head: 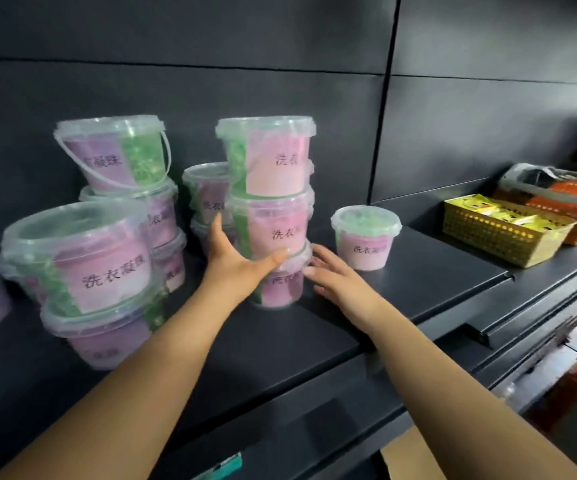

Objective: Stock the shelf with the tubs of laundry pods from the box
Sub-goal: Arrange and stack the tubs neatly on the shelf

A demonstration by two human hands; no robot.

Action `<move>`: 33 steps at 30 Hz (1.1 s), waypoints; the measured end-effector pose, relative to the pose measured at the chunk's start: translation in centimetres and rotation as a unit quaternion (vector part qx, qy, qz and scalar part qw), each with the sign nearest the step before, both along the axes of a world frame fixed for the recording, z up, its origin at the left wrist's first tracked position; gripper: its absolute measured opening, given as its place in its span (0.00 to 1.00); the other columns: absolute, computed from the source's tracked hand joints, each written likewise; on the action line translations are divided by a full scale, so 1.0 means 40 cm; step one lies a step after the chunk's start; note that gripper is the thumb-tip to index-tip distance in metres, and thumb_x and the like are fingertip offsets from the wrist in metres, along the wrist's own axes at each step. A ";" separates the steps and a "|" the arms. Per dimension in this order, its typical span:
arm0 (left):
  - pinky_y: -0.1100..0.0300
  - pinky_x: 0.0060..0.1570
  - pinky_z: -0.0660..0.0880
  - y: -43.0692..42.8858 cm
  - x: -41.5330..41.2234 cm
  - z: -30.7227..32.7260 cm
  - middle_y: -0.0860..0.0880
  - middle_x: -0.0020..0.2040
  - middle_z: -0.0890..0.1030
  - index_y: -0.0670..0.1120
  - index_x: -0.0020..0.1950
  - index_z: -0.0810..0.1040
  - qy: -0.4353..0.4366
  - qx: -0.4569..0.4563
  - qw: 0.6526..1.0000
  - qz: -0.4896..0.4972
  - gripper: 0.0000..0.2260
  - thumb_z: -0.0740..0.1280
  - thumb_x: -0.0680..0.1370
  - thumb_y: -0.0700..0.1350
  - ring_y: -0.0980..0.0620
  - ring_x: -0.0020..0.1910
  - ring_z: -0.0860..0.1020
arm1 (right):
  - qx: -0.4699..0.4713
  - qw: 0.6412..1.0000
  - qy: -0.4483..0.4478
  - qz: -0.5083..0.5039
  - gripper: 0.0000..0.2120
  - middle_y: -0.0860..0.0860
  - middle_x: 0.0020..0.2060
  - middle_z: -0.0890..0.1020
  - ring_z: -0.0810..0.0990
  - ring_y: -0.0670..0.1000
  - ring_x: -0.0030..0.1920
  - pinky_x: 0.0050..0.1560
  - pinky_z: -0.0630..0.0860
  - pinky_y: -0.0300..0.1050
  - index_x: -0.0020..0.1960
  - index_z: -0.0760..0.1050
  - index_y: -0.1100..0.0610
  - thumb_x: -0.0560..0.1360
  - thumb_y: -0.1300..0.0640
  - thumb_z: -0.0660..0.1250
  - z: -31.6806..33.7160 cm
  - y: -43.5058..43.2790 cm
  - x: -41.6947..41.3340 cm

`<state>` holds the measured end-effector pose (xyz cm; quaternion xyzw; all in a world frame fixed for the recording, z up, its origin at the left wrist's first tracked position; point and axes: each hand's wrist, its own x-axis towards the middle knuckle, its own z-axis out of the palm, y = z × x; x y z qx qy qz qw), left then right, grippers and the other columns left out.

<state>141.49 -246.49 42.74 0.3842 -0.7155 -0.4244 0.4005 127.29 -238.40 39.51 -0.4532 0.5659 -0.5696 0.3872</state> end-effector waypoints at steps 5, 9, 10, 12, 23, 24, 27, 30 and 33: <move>0.61 0.62 0.63 -0.030 -0.038 -0.024 0.55 0.66 0.64 0.52 0.75 0.45 0.043 0.014 0.998 0.054 0.48 0.75 0.67 0.43 0.59 0.63 0.66 | -0.135 0.954 0.119 -0.240 0.11 0.40 0.47 0.78 0.77 0.34 0.44 0.51 0.72 0.36 0.52 0.77 0.51 0.72 0.61 0.69 -0.004 0.010 -0.140; 0.61 0.61 0.65 -0.029 -0.045 -0.046 0.53 0.69 0.68 0.49 0.75 0.51 0.056 0.021 0.994 0.091 0.42 0.73 0.68 0.41 0.60 0.60 0.67 | -0.062 0.929 0.223 -0.289 0.40 0.54 0.71 0.60 0.58 0.51 0.72 0.68 0.57 0.45 0.71 0.59 0.53 0.66 0.56 0.76 -0.005 -0.020 -0.279; 0.60 0.61 0.66 -0.027 -0.047 -0.050 0.52 0.69 0.68 0.49 0.74 0.53 0.057 0.021 0.994 0.093 0.41 0.73 0.68 0.41 0.59 0.60 0.69 | -0.044 0.952 0.177 -0.244 0.40 0.53 0.70 0.62 0.59 0.53 0.72 0.69 0.60 0.46 0.70 0.58 0.50 0.65 0.57 0.77 -0.008 -0.033 -0.299; 0.60 0.61 0.68 -0.030 -0.055 -0.052 0.52 0.67 0.71 0.49 0.73 0.56 0.059 0.021 0.994 0.090 0.38 0.74 0.68 0.41 0.59 0.58 0.72 | -0.042 0.973 0.107 -0.200 0.36 0.48 0.63 0.70 0.69 0.54 0.66 0.65 0.69 0.50 0.65 0.61 0.45 0.64 0.56 0.77 -0.023 -0.057 -0.332; 0.57 0.65 0.67 -0.027 -0.277 -0.057 0.51 0.67 0.69 0.48 0.71 0.56 0.017 -0.008 1.000 -0.013 0.47 0.73 0.59 0.61 0.53 0.65 0.70 | -0.022 0.925 0.201 -0.322 0.37 0.53 0.66 0.69 0.68 0.55 0.66 0.64 0.69 0.55 0.67 0.65 0.50 0.63 0.53 0.77 -0.033 0.043 -0.369; 0.55 0.65 0.68 -0.025 -0.284 -0.056 0.50 0.68 0.69 0.47 0.71 0.56 0.002 -0.015 1.000 -0.026 0.48 0.69 0.56 0.65 0.52 0.66 0.70 | -0.012 0.920 0.219 -0.325 0.37 0.55 0.67 0.69 0.66 0.55 0.67 0.64 0.67 0.54 0.68 0.64 0.50 0.63 0.53 0.77 -0.027 0.056 -0.370; 0.61 0.62 0.67 -0.035 -0.264 -0.041 0.50 0.68 0.70 0.47 0.70 0.60 -0.037 -0.045 0.996 -0.073 0.43 0.69 0.61 0.64 0.53 0.65 0.70 | 0.023 0.905 0.276 -0.323 0.38 0.57 0.68 0.66 0.66 0.56 0.67 0.63 0.66 0.55 0.71 0.61 0.50 0.65 0.51 0.75 -0.001 0.091 -0.364; 0.68 0.59 0.61 -0.082 -0.191 0.002 0.47 0.65 0.73 0.43 0.63 0.73 -0.039 -0.179 0.982 0.034 0.28 0.70 0.69 0.58 0.54 0.62 0.70 | 0.036 0.875 0.322 -0.361 0.37 0.58 0.69 0.63 0.67 0.57 0.64 0.62 0.66 0.57 0.72 0.60 0.51 0.67 0.49 0.72 0.036 0.123 -0.347; 0.65 0.61 0.58 -0.163 -0.115 0.068 0.43 0.65 0.74 0.41 0.61 0.75 -0.054 -0.305 0.930 0.197 0.25 0.72 0.69 0.53 0.45 0.66 0.69 | -0.053 0.847 0.367 -0.382 0.37 0.54 0.63 0.69 0.72 0.52 0.55 0.54 0.70 0.52 0.69 0.65 0.55 0.67 0.38 0.69 0.088 0.140 -0.317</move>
